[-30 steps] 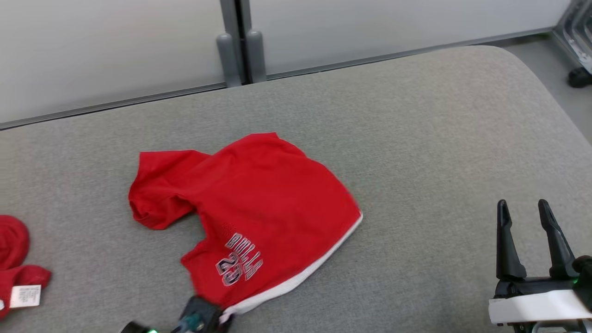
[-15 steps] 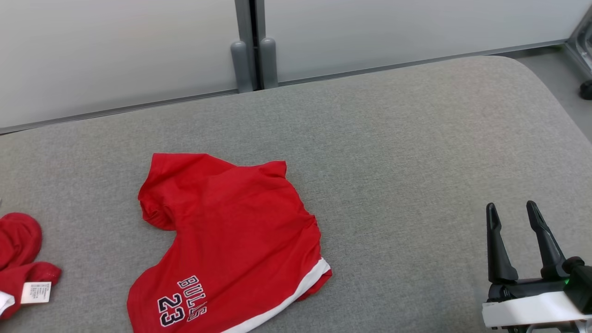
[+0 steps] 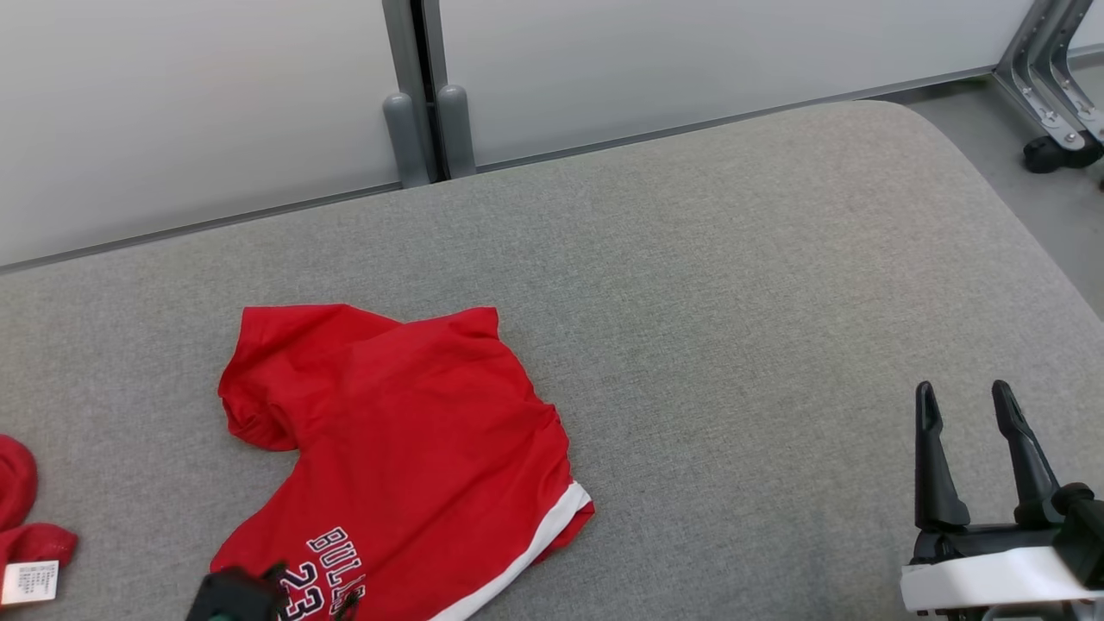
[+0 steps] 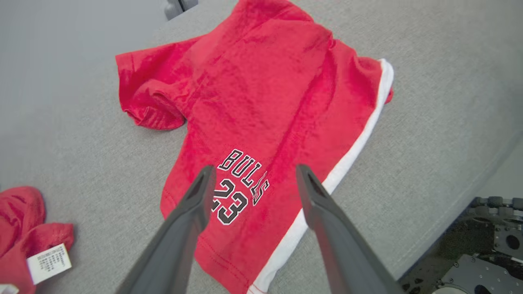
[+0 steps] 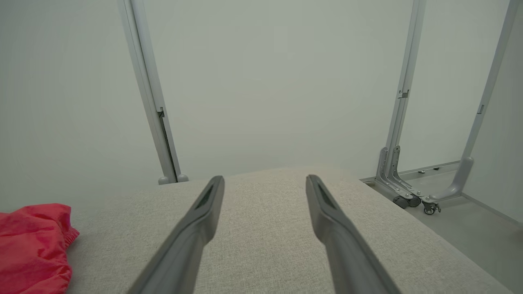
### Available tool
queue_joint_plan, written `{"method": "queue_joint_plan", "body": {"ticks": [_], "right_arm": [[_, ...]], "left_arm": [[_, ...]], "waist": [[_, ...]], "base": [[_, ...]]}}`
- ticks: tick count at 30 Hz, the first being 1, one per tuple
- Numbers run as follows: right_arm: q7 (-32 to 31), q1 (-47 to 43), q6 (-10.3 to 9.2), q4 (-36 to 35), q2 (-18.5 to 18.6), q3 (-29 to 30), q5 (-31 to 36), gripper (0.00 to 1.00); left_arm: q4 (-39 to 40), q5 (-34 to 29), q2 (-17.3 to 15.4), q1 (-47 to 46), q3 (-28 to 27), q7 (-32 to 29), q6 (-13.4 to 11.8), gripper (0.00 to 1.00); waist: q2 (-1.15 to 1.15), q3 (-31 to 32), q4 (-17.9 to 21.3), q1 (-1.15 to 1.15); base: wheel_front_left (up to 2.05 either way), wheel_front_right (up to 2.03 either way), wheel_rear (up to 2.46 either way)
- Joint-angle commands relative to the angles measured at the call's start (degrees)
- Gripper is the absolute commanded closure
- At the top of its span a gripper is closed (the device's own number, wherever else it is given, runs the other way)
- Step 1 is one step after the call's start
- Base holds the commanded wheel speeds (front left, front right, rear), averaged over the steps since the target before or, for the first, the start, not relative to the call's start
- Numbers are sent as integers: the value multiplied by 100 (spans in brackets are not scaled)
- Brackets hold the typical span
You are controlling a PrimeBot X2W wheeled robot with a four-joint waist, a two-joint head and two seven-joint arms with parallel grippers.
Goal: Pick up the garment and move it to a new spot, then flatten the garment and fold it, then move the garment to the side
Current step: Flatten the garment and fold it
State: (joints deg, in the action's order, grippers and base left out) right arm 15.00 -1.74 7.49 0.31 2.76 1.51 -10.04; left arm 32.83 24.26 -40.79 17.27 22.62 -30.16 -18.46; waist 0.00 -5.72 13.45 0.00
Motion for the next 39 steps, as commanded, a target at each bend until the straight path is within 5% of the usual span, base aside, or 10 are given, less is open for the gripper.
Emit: {"method": "queue_joint_plan", "body": {"ticks": [1, 5, 10, 16, 21, 22, 28, 34, 39], "right_arm": [[29, -19, 2, -11, 26, -18, -6, 0], [29, 95, 2, 18, 27, -101, -43, 0], [29, 274, 1, 64, 29, -212, -145, 0], [29, 300, 1, 107, 27, -214, -254, 0], [29, 228, 2, 116, 26, -146, -251, 0], [29, 214, 2, 117, 28, -128, -253, 0], [29, 221, 1, 102, 27, -64, -275, 0], [29, 266, 1, 83, 26, -66, -188, 0], [29, 357, 1, 95, 27, -164, -141, 0]], "left_arm": [[38, -124, 19, -332, 129, -77, 140, 0], [-282, -384, 541, -1491, 924, -309, 789, 0], [-1739, -700, 1614, -3004, 1905, -441, 1609, 0], [-3381, -945, 2343, -3971, 2592, -631, 2193, 0], [-4134, -1161, 2266, -4277, 2892, -864, 2362, 0], [-4393, -1147, 2250, -4330, 2940, -901, 2387, 100], [-4706, -895, 2419, -4272, 2760, -458, 2252, 100], [-4694, -446, 3169, -4233, 2032, 1174, 1685, 100], [-5169, -384, 3563, -4389, 2023, 2395, 1814, 100]], "waist": [[0, -13, 26, 0], [0, -98, 113, 0], [0, -238, 328, 0], [0, -291, 597, 0], [0, -283, 663, 0], [0, -276, 674, 0], [0, -243, 586, 0], [0, -233, 445, 0], [0, -280, 468, 0]], "base": [[0, 0, 0], [0, 0, 0], [0, 0, 0], [0, 0, 0], [0, 0, 0], [0, 0, 0], [0, 0, 0], [0, 0, 0], [0, 0, 0]]}}
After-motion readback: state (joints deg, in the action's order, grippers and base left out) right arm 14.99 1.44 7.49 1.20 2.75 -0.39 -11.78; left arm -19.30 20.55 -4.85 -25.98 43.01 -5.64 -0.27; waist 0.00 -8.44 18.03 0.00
